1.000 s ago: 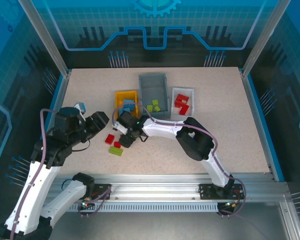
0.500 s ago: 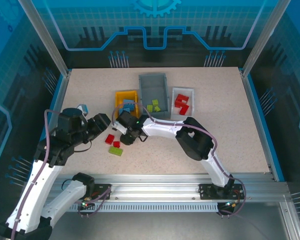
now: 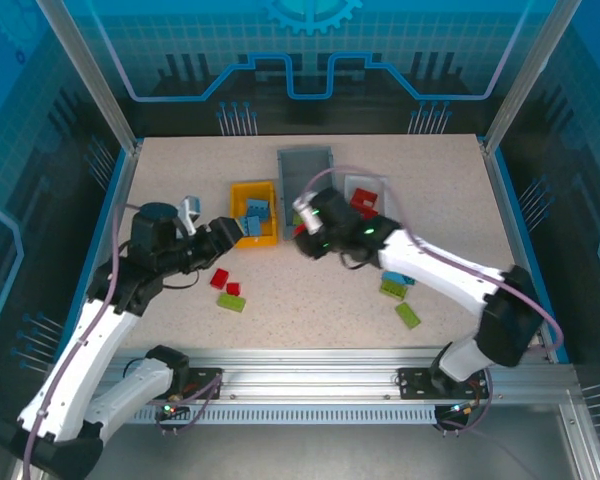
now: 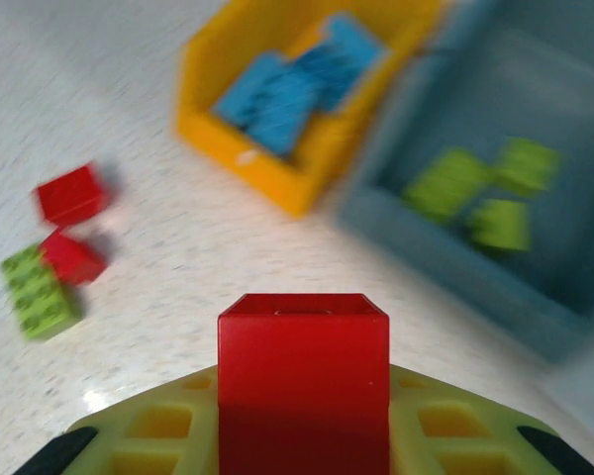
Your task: Sort the legos into containers by color
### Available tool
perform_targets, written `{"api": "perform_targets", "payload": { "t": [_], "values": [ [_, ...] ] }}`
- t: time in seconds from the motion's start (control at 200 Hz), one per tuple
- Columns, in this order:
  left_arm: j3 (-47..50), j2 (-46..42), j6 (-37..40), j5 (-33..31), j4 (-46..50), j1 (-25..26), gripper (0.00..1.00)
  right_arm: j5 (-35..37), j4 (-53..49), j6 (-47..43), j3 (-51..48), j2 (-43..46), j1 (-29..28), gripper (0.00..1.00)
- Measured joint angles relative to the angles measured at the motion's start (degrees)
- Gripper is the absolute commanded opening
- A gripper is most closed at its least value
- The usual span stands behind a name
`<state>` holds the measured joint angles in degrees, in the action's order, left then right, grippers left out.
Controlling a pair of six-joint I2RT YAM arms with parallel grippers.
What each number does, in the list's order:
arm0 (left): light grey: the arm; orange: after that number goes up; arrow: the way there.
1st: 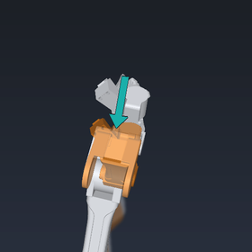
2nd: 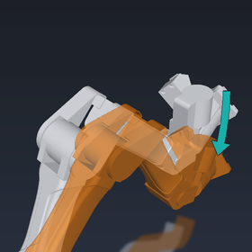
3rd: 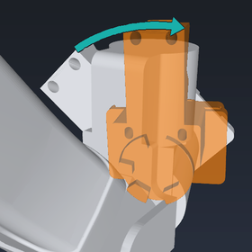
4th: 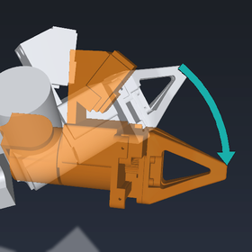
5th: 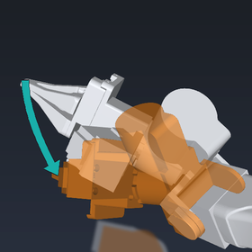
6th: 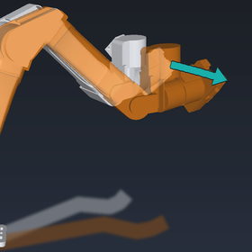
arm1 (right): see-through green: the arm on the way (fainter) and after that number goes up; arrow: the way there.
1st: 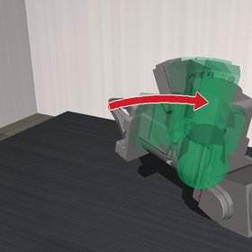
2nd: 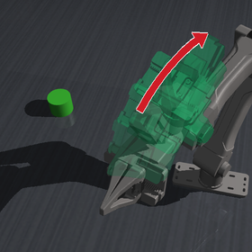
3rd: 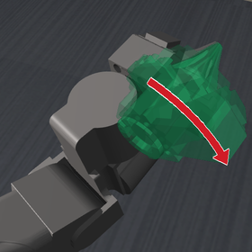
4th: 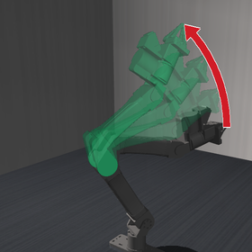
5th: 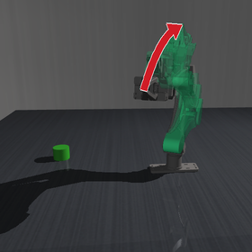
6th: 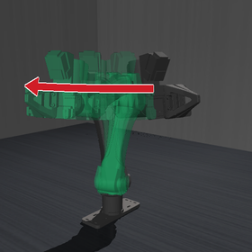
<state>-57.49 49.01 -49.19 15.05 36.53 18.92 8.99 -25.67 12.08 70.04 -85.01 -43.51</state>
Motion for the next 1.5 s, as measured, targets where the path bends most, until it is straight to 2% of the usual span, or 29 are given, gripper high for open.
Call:
{"api": "perform_targets", "payload": {
  "t": [0.075,0.185,0.355,0.535,0.645,0.855,1.06,1.196,1.281,1.381,1.501],
  "values": [
    [-0.24,3.69,-0.02,-0.07,-2.62,4.74,0.62,0.63,-1.07,2.62,-1.88,3.82,7.48,0.30],
    [-1.33,10.19,-0.20,-1.18,-6.29,12.17,0.60,0.66,-2.25,5.66,-2.05,3.85,16.15,0.30],
    [-3.56,16.76,-0.15,-5.40,-9.64,19.69,0.60,-2.21,-4.98,8.83,3.23,-6.51,23.41,0.30],
    [-5.25,17.92,0.28,-10.71,-10.01,23.93,0.60,-5.68,-5.84,11.02,8.41,-17.38,25.57,0.32],
    [-5.31,17.92,0.28,-12.68,-10.01,24.83,0.60,-7.19,-6.67,12.09,10.36,-20.83,25.62,0.38],
    [-5.25,17.81,1.16,-16.06,-8.26,25.16,0.60,-8.55,-6.86,13.86,10.67,-21.51,25.62,0.51],
    [-3.17,14.51,1.11,-20.02,-3.98,25.20,0.60,-8.50,-7.15,13.79,10.64,-19.82,25.55,0.52],
    [-1.88,11.30,-2.40,-25.16,2.43,25.18,0.63,-6.01,-7.28,12.61,9.70,-13.79,23.82,0.53],
    [0.76,8.57,-6.75,-28.61,6.62,25.18,0.63,-3.43,-5.35,10.36,6.45,-6.54,19.50,0.55],
    [6.78,5.20,-12.52,-30.86,11.02,24.92,0.65,-1.99,-0.22,5.86,0.22,2.80,9.46,0.60],
    [13.42,5.68,-17.46,-29.73,12.57,22.32,0.69,-2.71,5.79,1.22,-8.22,10.27,-4.66,0.63]
  ]
}}
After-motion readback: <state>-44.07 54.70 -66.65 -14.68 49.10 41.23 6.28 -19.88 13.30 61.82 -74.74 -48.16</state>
